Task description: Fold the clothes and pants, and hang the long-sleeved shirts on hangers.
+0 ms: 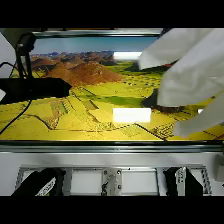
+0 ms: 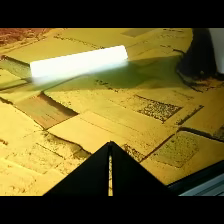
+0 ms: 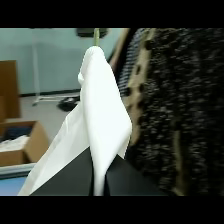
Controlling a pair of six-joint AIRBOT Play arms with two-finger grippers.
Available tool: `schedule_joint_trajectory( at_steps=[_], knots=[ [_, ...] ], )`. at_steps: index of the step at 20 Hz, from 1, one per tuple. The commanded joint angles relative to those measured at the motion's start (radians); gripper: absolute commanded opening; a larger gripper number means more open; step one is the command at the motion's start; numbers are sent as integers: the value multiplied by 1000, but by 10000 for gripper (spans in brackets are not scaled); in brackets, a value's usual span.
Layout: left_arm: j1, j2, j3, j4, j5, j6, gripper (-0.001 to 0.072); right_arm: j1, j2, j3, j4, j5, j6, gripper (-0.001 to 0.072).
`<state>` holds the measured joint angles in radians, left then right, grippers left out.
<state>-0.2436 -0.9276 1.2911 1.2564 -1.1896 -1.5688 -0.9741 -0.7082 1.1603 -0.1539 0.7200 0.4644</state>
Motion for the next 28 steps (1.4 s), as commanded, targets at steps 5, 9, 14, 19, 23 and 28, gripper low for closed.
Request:
schedule_joint_trajectory(
  at_steps=[5,9,14,19,23,28],
  knots=[
    [-21,-61,-1,0,49,30,11,-209,-57,248,-406,-193,284,11],
    [-22,-61,-1,0,50,29,11,-292,-99,367,-442,-191,337,11],
    [-21,-61,-1,1,49,29,11,-326,-104,404,-464,-190,378,11],
    [-21,-61,-1,0,49,29,11,-326,-90,404,-464,-212,378,10],
    [-22,-61,-1,0,48,29,11,-334,-82,404,-484,-240,378,11],
    [-22,-61,-2,0,48,29,11,-389,-89,404,-627,-241,477,11]
  ],
)
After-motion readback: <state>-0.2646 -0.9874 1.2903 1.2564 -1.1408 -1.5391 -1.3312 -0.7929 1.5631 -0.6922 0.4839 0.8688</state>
